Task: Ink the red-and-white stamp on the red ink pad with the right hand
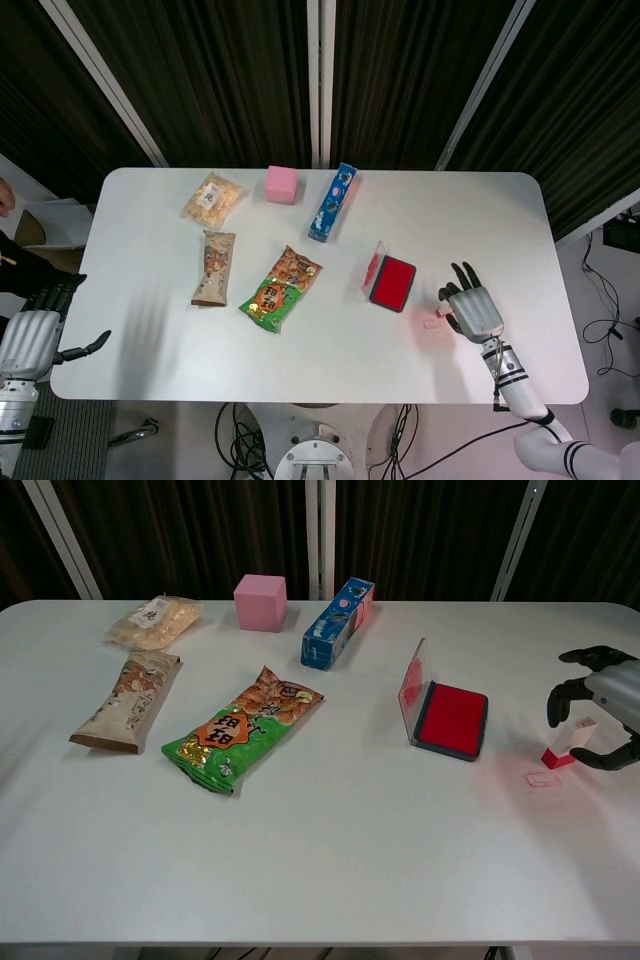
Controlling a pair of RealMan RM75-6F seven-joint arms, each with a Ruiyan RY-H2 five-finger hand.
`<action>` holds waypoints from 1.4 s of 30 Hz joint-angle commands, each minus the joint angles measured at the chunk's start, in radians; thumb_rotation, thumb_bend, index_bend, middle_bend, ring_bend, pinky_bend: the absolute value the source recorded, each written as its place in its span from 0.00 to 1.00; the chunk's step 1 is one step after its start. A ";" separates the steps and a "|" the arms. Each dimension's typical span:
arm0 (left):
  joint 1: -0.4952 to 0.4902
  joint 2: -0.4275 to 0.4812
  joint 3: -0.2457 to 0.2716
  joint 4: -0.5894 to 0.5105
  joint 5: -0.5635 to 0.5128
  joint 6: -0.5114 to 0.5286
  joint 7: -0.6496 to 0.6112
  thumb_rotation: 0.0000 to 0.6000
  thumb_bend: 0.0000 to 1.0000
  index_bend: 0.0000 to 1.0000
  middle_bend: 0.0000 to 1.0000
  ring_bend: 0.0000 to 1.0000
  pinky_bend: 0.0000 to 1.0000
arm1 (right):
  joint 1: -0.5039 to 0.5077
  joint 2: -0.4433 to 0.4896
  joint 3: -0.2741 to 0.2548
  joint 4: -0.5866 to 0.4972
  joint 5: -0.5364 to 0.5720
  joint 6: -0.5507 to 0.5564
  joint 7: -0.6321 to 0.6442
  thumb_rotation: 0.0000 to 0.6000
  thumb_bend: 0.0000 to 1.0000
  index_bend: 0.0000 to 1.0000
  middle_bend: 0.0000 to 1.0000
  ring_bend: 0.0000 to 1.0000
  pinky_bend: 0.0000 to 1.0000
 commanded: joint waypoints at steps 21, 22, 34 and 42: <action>0.002 0.000 0.000 0.007 0.000 0.001 -0.009 0.48 0.17 0.11 0.12 0.12 0.21 | 0.008 -0.016 0.001 0.016 0.013 0.000 0.004 1.00 0.26 0.54 0.43 0.04 0.00; 0.002 0.000 0.000 0.008 -0.001 0.001 -0.009 0.48 0.17 0.11 0.12 0.12 0.21 | 0.008 -0.017 0.000 0.017 0.014 0.000 0.003 1.00 0.26 0.54 0.43 0.05 0.00; 0.004 -0.001 0.000 0.013 -0.001 0.002 -0.017 0.48 0.17 0.11 0.12 0.12 0.21 | 0.012 -0.024 0.002 0.022 0.019 0.001 0.004 1.00 0.27 0.59 0.49 0.09 0.00; 0.005 0.001 0.001 0.015 -0.001 0.002 -0.021 0.48 0.17 0.11 0.12 0.12 0.21 | 0.013 -0.023 0.005 0.023 0.021 0.007 0.006 1.00 0.30 0.62 0.53 0.12 0.00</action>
